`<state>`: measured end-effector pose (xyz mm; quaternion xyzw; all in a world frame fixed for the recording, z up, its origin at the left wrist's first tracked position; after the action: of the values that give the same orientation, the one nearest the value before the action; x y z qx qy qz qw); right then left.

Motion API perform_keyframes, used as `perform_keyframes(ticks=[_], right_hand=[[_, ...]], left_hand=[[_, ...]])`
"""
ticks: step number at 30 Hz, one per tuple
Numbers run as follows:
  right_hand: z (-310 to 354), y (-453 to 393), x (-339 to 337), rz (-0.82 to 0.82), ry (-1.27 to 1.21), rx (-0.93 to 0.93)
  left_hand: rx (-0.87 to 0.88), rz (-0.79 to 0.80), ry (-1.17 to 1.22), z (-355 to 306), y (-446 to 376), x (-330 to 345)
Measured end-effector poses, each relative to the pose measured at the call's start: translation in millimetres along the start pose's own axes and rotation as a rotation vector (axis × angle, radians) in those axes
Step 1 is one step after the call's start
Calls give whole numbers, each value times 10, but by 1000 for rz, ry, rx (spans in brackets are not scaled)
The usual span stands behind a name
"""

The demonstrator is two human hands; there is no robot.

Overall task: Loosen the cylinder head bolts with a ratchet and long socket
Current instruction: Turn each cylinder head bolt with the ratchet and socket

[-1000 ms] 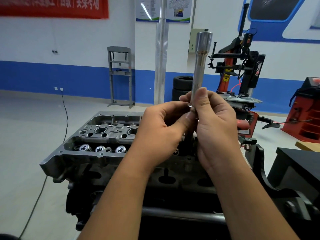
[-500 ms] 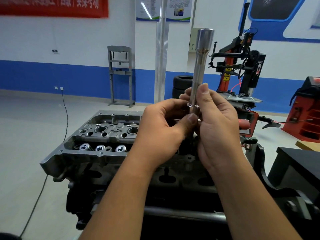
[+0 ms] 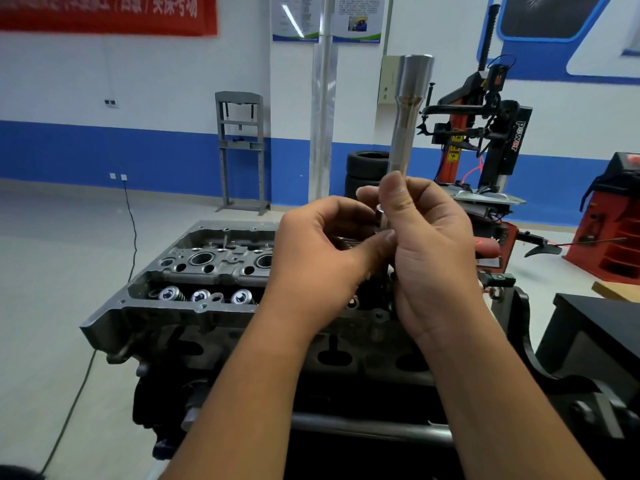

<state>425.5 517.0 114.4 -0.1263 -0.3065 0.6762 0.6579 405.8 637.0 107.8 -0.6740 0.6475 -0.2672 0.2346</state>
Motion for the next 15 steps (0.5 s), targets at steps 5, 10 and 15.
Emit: perform_keyframes(ticks=[5, 10, 15], right_hand=[[-15, -12, -5, -8, 2, 18], [-8, 7, 0, 0, -32, 16], [-10, -5, -4, -9, -27, 13]], left_hand=[[-26, 151, 111, -25, 21, 78], [3, 21, 23, -19, 4, 25], [-28, 146, 123, -23, 26, 83]])
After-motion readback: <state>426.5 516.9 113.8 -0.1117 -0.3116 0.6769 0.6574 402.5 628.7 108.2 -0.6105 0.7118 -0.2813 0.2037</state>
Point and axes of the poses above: each hand's wrist, its own y-axis away from the middle knuckle, its own x-axis out of the palm, z = x × y, the point moved 5 cm from there along -y, towards the middle knuckle, and after that the axes turned 8 degrees about y, right-handed, at the moved point
